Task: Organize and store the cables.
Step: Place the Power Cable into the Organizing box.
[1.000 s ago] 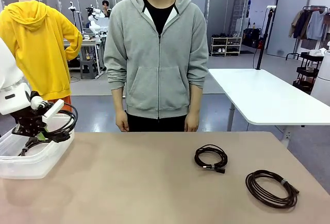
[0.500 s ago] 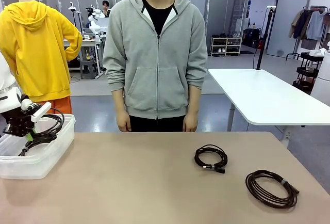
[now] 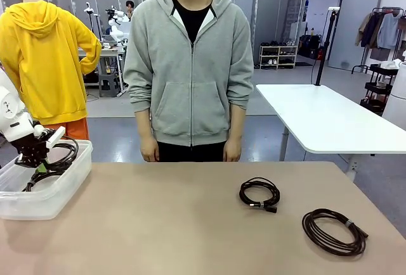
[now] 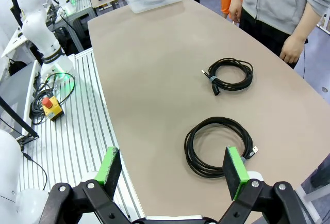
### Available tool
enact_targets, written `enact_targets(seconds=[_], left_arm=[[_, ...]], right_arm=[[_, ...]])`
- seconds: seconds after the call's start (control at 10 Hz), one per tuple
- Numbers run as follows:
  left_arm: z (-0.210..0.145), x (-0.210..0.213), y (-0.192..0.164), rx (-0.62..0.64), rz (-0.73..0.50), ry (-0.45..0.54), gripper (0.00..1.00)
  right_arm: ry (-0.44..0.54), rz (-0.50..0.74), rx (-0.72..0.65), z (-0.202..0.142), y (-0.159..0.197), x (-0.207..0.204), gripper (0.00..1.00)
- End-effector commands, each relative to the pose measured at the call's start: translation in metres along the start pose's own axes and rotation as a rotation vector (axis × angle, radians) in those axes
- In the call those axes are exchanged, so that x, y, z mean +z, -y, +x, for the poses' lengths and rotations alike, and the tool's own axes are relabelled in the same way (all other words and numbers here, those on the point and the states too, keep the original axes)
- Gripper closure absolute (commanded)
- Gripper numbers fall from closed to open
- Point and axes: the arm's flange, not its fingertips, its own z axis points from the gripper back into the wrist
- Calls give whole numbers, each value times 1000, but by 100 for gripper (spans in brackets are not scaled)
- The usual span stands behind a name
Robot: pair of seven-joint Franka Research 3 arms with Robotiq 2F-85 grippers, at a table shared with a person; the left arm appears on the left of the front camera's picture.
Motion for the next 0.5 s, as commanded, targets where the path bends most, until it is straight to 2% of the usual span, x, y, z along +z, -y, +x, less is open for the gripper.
enact_targets(seconds=[0.0, 0.2, 0.3, 0.4], left_arm=[[-2, -14, -9, -12, -4, 41, 82], [-1, -30, -11, 19, -62, 34, 82], [-2, -34, -14, 38, -72, 27, 75], [-2, -34, -13, 37, -78, 19, 61]], right_arm=[[13, 1, 16, 1, -1, -1, 0], [13, 1, 16, 1, -1, -1, 0], [13, 1, 16, 1, -1, -1, 0], [13, 1, 16, 1, -1, -1, 0]])
